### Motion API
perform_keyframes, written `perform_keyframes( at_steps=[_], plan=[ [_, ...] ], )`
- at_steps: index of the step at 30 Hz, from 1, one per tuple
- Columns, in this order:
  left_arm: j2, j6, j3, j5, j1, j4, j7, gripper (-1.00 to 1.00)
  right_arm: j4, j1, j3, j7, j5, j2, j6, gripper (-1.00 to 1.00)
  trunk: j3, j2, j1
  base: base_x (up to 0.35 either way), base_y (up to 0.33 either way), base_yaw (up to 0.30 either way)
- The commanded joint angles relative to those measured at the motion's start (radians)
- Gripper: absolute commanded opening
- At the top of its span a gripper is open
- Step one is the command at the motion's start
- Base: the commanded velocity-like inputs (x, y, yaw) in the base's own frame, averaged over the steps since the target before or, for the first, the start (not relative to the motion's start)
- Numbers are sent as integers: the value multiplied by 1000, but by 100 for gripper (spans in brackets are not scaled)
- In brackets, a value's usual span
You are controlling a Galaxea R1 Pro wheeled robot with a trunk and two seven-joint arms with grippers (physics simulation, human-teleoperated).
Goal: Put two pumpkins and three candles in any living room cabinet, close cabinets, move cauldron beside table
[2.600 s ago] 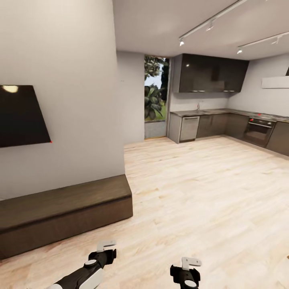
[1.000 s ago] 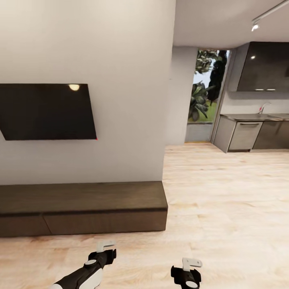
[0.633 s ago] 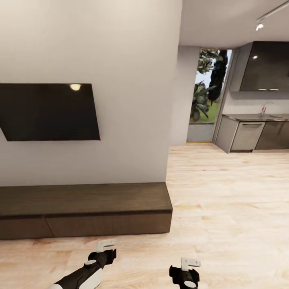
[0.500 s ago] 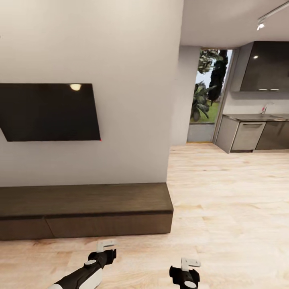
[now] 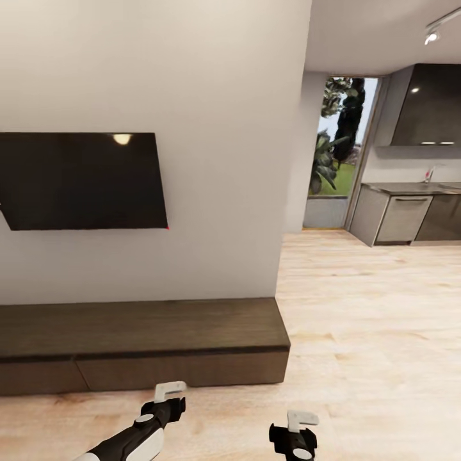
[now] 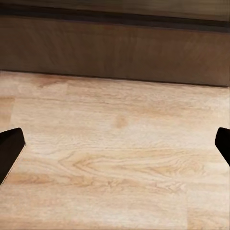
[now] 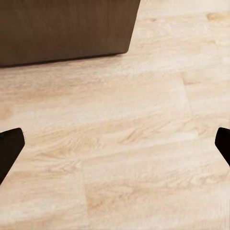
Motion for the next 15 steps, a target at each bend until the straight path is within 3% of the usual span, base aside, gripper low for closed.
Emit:
perform_keyframes(
  at_steps=[1, 15],
  plan=[
    [1, -4, -8, 10, -1, -3, 7, 100, 0, -1, 8, -4, -11, 0, -5, 100, -1, -1, 0, 113, 182, 0],
    [4, -35, -9, 10, -1, -5, 6, 100, 5, 0, 11, -2, -7, -3, -12, 100, -1, -1, 0, 24, 40, 0]
  ],
)
